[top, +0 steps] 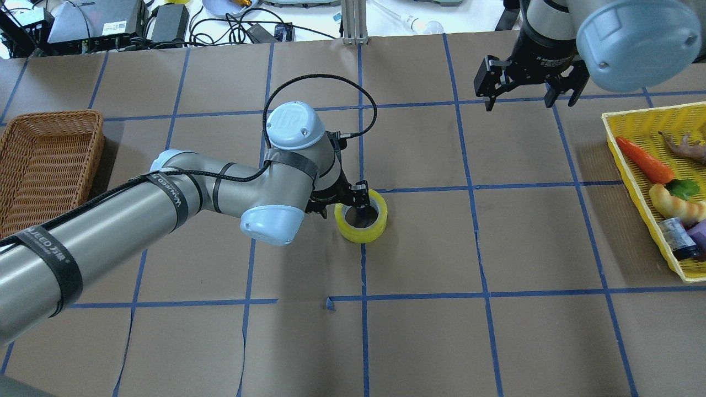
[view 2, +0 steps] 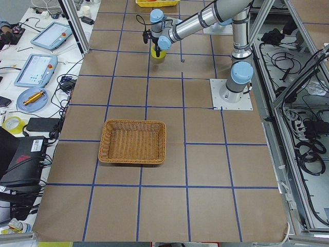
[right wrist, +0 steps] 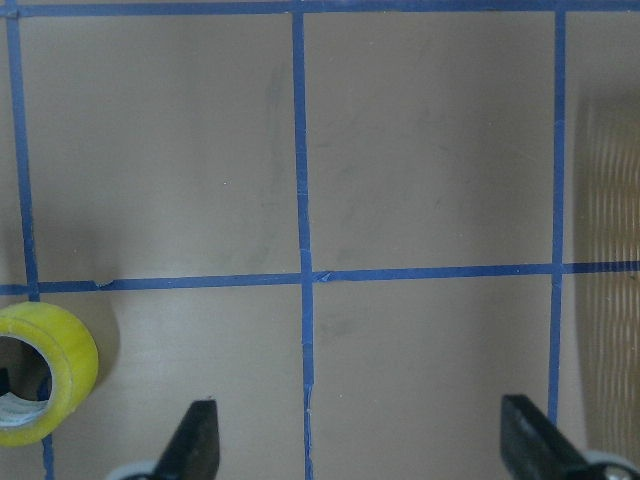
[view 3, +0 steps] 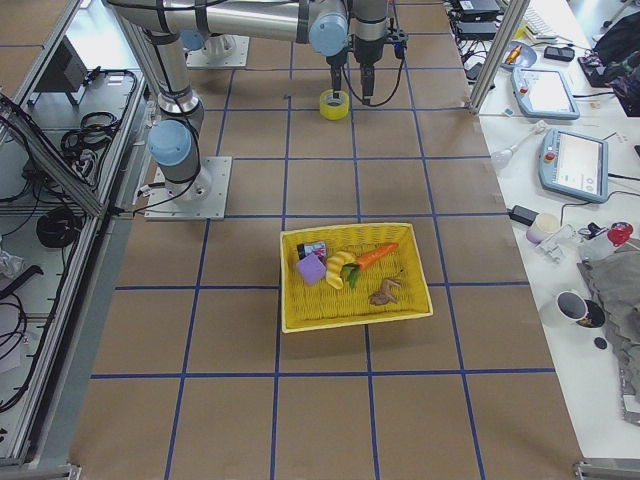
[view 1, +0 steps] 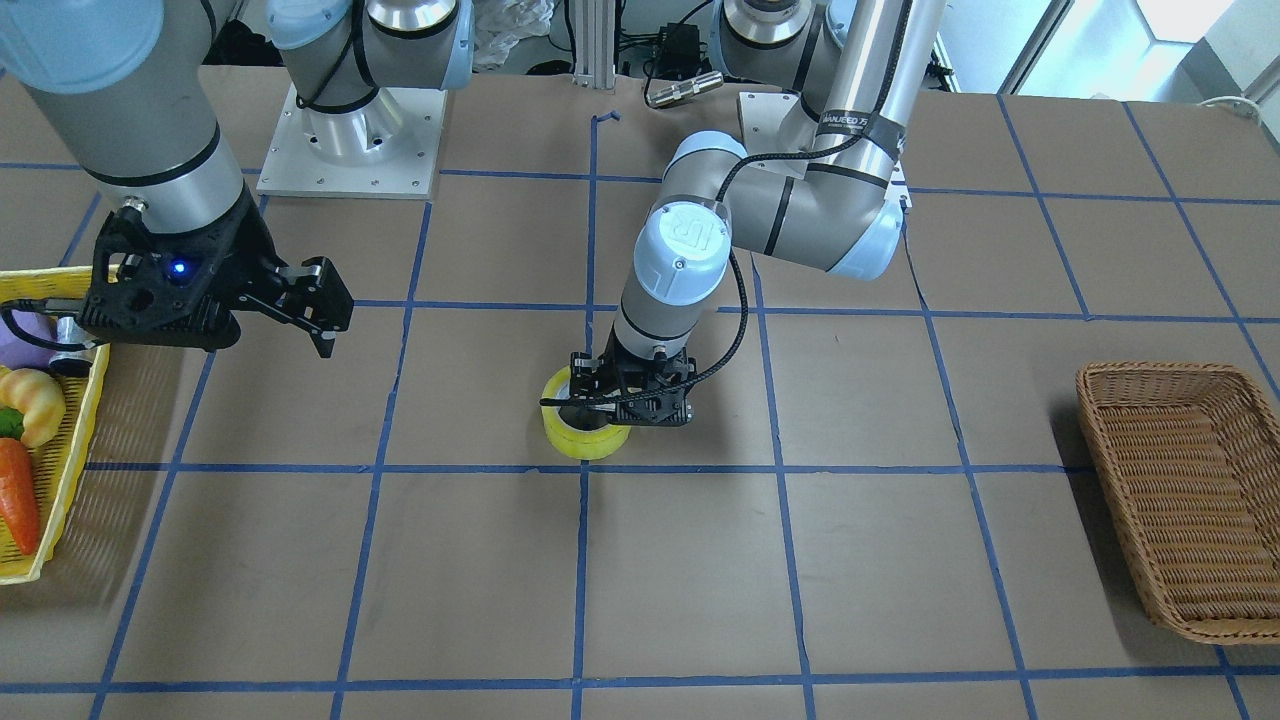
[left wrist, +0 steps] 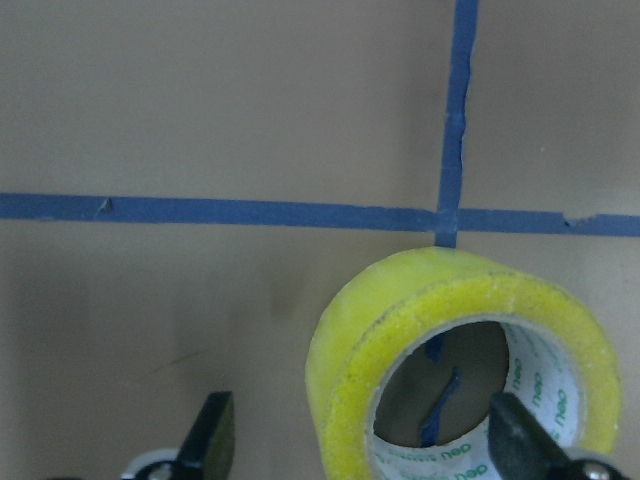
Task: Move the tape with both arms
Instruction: 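Reach the left gripper to the tape roll and grasp it, then carry the tape roll with the left gripper into the wicker basket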
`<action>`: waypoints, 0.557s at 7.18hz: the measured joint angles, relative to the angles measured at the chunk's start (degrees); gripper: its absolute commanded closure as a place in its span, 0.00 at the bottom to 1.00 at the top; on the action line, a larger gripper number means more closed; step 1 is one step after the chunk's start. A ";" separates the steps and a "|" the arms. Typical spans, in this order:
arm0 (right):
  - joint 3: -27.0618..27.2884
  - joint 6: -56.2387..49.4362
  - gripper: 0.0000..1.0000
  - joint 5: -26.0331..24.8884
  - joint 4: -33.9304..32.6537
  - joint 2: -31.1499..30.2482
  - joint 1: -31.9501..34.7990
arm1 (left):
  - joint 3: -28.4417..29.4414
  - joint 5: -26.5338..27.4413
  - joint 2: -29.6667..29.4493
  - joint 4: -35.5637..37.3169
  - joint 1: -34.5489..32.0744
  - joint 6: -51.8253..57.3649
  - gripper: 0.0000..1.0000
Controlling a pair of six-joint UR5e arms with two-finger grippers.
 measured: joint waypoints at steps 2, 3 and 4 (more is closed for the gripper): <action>-0.19 -1.47 0.00 0.55 -0.30 0.03 0.09 | -0.40 2.44 -0.47 0.36 -1.23 0.04 0.92; -0.02 -1.70 0.00 0.57 -0.50 0.02 0.11 | -0.37 3.97 -0.57 0.39 -1.42 0.23 0.95; 0.18 -1.77 0.00 0.56 -0.58 0.01 0.12 | 0.17 6.18 -0.20 0.48 -1.47 1.38 0.94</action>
